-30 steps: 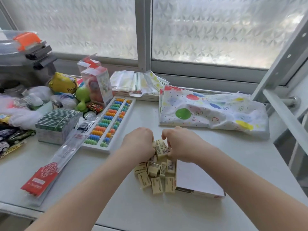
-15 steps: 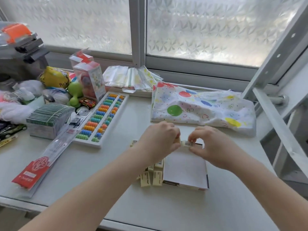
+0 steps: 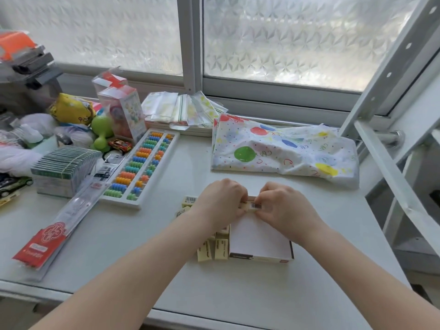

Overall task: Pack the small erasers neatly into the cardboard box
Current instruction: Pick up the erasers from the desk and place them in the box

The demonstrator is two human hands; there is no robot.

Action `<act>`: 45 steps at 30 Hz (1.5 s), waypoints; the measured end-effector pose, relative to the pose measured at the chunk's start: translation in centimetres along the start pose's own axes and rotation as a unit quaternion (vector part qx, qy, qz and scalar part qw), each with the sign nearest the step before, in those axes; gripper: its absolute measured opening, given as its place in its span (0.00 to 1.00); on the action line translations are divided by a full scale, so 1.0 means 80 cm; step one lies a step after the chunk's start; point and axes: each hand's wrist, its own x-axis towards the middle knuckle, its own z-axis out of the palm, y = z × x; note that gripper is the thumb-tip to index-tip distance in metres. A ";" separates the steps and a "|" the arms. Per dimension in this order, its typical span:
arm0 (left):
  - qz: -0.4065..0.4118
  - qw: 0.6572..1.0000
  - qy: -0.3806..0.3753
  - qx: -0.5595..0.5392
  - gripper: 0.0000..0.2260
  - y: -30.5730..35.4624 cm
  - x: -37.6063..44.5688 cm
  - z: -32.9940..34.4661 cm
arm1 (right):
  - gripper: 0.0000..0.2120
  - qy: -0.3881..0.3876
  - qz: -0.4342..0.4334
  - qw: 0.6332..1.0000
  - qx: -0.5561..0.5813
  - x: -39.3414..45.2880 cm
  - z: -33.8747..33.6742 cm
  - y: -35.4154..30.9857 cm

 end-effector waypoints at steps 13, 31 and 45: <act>-0.154 0.985 -0.069 -0.028 0.16 -0.092 -0.055 -0.062 | 0.16 -0.037 0.018 0.997 -0.059 0.075 0.008 -0.092; 0.018 0.999 -0.011 -0.026 0.11 0.011 -0.032 -0.029 | 0.06 -0.062 -0.027 0.996 -0.051 0.009 -0.054 0.001; -0.020 0.998 -0.013 0.056 0.10 0.012 -0.020 -0.002 | 0.06 -0.049 -0.023 0.997 -0.064 0.013 -0.029 0.010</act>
